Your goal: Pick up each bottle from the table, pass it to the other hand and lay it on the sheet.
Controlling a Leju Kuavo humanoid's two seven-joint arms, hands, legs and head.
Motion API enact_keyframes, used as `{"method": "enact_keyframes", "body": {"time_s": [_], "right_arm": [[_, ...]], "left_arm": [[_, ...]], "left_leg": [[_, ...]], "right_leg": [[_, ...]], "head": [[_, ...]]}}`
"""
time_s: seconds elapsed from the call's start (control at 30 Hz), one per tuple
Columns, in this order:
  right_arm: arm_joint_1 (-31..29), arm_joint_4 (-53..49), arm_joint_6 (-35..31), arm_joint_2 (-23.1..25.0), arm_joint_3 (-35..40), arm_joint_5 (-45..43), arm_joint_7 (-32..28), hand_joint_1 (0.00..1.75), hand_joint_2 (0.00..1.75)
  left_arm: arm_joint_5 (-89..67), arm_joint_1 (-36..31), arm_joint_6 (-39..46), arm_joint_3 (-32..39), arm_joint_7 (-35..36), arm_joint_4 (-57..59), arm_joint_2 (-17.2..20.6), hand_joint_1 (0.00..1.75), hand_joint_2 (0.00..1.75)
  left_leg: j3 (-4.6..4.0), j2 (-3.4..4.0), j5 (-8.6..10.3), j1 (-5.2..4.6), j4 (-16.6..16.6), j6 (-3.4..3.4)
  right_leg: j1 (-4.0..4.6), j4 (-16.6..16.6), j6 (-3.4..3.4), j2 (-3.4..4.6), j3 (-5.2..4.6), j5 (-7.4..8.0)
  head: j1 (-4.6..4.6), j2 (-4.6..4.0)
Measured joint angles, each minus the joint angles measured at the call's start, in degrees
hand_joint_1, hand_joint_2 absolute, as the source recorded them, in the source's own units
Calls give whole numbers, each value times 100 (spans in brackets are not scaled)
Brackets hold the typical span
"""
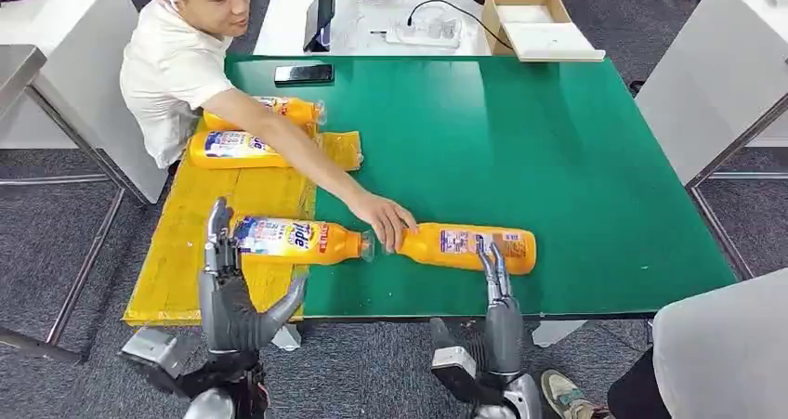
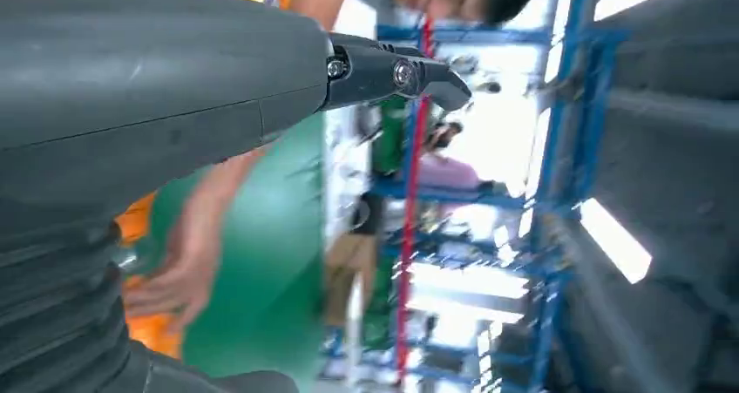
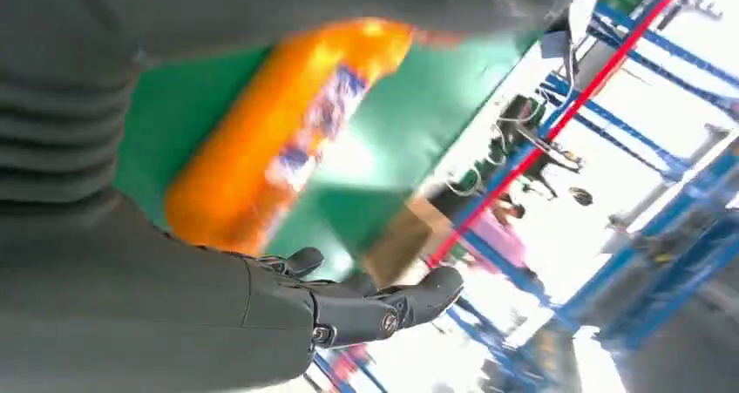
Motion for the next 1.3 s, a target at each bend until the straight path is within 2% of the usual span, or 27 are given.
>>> {"method": "enact_keyframes", "body": {"time_s": [0.1, 0.3, 0.4, 0.63, 0.8, 1.3], "right_arm": [[-33, -6, -52, -247, -164, 708, 184, 0, 175], [-159, 48, -59, -539, -341, 1467, 537, 0, 175], [-460, 316, -61, -710, -391, 1929, 760, 0, 175], [-1194, 1107, -52, -909, -391, 1942, 959, 0, 175], [-1609, 1834, -22, -999, -389, 2084, 1296, 0, 175], [-2180, 3101, 61, -1068, -365, 2274, 1516, 0, 175]], "left_arm": [[-349, 103, 291, -2, -203, -214, -33, 0, 175], [-703, 162, 607, -48, -356, -358, -50, 0, 175], [-765, 155, 682, -125, -356, -358, -50, 0, 175], [-745, 89, 699, -219, -214, -312, -48, 0, 175], [-870, -19, 644, -284, 237, -135, -31, 0, 175], [-1103, -224, 439, -428, 599, 428, 7, 0, 175]], "left_leg": [[4, 0, 4, -9, 0, 6], [7, 1, 5, -8, 0, 6], [7, 3, 5, -8, 0, 6], [9, 1, 10, -10, 1, 13], [8, 0, 10, -10, 1, 13], [6, 0, 10, -10, 1, 14]], "right_leg": [[-10, 0, 3, 0, 4, 2], [-10, 1, 4, 0, 6, 4], [-10, 2, 4, 0, 6, 4], [-11, 2, 6, -1, 8, 7], [-11, 2, 7, -1, 7, 7], [-11, 3, 7, -1, 8, 8]], "head": [[-2, 0], [-4, 0], [-2, -2], [-2, -2], [-2, -2], [-2, 0]]}}
